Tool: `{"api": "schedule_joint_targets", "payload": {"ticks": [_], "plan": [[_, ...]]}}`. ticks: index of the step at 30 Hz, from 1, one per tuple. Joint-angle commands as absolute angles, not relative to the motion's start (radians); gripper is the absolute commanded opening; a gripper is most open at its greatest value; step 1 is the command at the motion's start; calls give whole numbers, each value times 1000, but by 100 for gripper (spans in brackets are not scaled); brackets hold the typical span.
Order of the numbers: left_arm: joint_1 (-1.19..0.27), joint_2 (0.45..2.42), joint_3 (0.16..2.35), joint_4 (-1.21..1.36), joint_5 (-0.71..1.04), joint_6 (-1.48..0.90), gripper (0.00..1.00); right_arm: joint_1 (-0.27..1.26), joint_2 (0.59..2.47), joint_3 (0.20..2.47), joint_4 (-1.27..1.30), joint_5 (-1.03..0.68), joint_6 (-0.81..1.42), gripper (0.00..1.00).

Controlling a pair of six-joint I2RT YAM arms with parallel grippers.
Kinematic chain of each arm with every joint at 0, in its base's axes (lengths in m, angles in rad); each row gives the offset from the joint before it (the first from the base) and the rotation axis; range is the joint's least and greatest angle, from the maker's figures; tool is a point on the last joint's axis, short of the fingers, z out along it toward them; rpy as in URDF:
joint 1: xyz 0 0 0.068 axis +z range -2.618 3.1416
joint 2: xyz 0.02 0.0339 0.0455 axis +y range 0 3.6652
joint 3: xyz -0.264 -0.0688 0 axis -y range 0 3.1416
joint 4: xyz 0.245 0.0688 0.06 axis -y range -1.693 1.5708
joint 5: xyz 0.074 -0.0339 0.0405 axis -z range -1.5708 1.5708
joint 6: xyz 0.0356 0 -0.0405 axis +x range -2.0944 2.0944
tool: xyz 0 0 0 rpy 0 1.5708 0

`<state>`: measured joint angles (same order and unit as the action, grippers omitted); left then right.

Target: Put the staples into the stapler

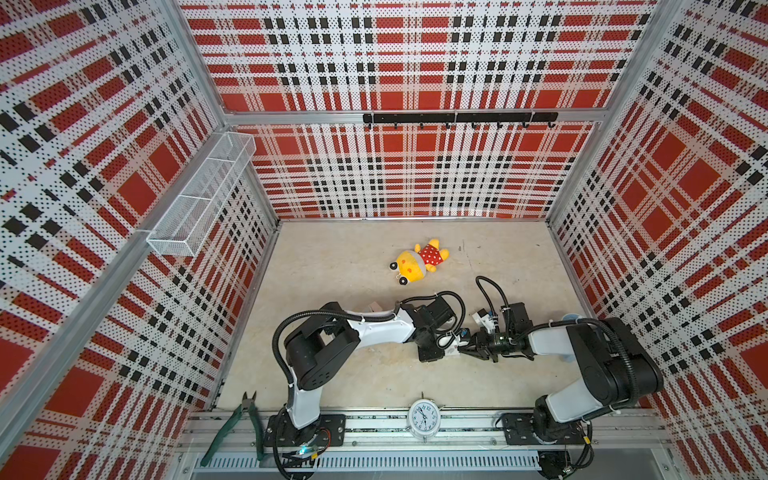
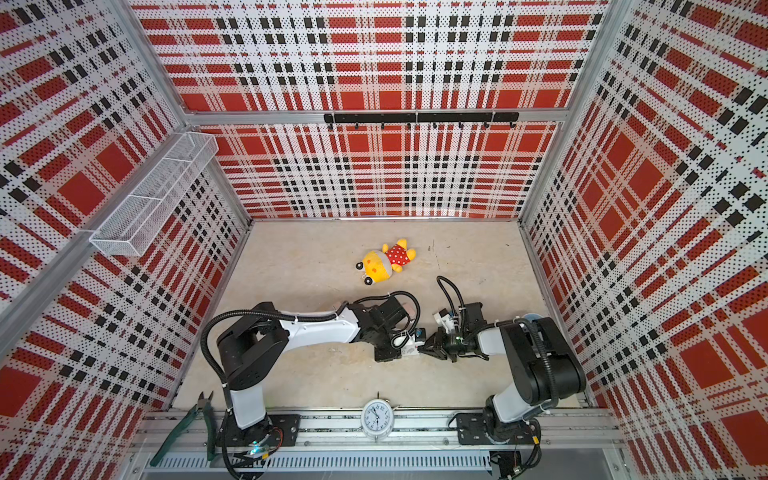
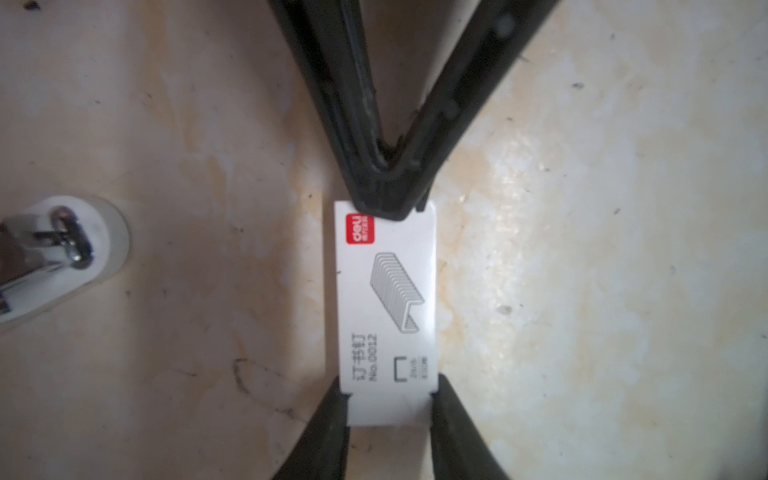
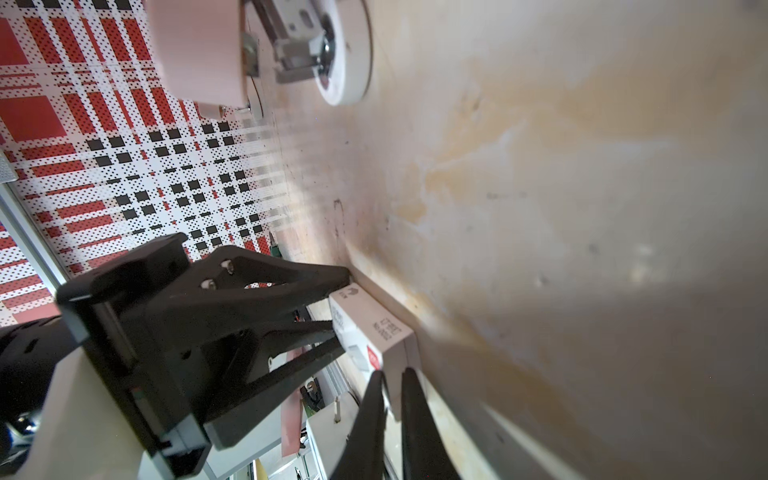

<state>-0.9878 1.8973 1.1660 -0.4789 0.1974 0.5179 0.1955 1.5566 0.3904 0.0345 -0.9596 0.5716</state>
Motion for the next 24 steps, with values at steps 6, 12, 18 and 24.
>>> {"api": "schedule_joint_targets", "payload": {"ticks": [6, 12, 18, 24], "plan": [[-985, 1925, 1181, -498, 223, 528, 34, 193, 1536, 383, 72, -966, 558, 13], [-985, 1925, 1184, -501, 221, 527, 34, 193, 1554, 378, 98, -970, 569, 8], [-979, 1924, 1183, -505, 221, 533, 34, 193, 1555, 373, 100, -965, 565, 2], [-964, 1917, 1180, -512, 221, 537, 34, 193, 1555, 371, 96, -959, 565, 0]]}}
